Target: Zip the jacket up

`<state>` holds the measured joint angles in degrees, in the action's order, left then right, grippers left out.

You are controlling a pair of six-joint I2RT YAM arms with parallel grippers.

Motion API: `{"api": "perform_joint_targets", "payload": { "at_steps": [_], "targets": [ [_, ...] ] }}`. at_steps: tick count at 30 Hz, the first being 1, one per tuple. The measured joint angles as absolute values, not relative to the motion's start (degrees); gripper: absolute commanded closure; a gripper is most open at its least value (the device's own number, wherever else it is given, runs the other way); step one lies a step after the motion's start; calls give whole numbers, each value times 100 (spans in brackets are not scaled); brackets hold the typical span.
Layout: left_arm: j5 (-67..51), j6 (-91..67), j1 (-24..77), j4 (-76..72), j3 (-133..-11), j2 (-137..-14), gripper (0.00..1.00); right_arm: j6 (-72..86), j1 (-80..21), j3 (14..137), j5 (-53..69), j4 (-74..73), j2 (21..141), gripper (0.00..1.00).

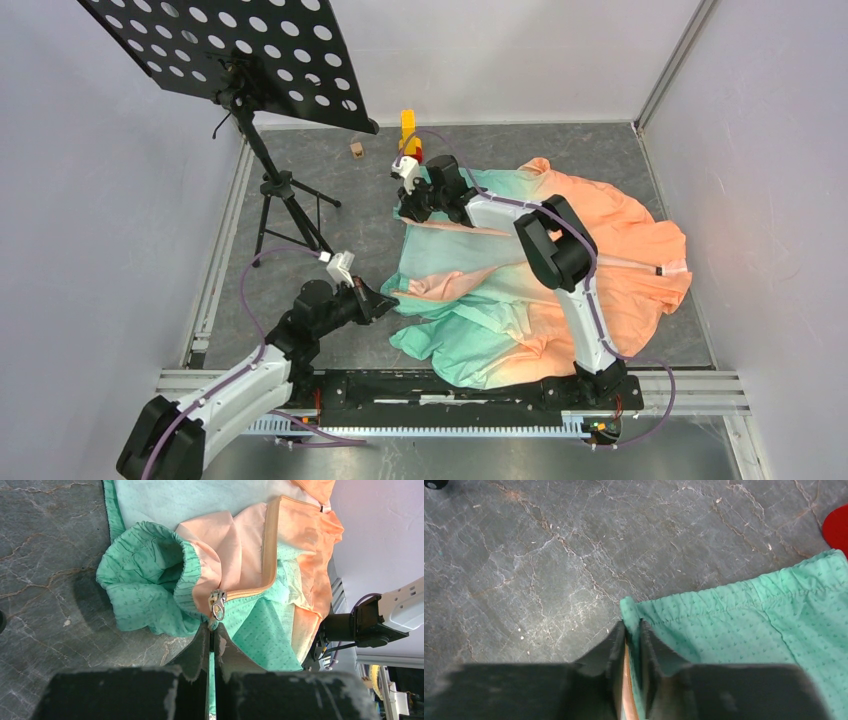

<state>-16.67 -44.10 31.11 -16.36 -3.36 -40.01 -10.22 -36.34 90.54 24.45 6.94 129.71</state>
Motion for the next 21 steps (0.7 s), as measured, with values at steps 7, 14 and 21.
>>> {"api": "perform_joint_targets", "payload": {
  "at_steps": [7, 14, 21],
  "targets": [
    [-1610, -4399, 3111, -1844, -279, -3826, 98, -875, -3632, 9072, 2622, 440, 12910, 87],
    [-1341, -4189, 3111, -2099, -217, -3800, 98, -663, -3590, 8670, 3227, 384, 12180, 63],
    [-1347, -4132, 3111, -2156, -217, -4099, 98, -550, -3559, 8602, 3354, 447, 12070, 47]
  ]
}}
